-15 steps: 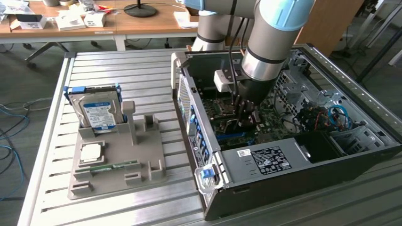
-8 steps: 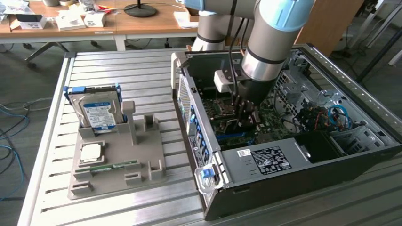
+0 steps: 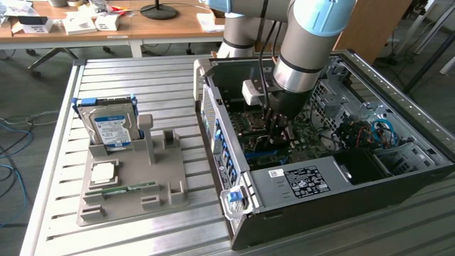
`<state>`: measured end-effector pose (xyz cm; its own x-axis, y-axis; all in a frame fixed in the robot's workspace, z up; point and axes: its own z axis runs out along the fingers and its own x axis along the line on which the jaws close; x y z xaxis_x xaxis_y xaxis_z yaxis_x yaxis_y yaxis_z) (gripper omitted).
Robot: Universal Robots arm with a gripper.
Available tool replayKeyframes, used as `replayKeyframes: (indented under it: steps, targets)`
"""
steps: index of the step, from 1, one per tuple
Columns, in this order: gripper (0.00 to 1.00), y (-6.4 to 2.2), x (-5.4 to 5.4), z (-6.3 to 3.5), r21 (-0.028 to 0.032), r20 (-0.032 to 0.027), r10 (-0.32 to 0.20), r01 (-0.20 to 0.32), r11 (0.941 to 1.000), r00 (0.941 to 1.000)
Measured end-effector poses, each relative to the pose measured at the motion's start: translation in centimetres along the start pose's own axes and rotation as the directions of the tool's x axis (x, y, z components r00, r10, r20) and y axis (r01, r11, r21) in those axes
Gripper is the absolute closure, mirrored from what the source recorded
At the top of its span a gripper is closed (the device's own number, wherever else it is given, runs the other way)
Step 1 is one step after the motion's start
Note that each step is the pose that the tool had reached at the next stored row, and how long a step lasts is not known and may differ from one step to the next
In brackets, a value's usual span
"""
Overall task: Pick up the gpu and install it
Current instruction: 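Insert the gpu into the slot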
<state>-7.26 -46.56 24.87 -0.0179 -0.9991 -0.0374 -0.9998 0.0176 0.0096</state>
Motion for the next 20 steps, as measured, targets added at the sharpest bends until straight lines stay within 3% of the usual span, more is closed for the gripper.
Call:
replayKeyframes:
  steps: [20]
  targets:
    - [0.74,0.35,0.0,0.23,0.0,0.0,0.0,0.0,1.0,1.0]
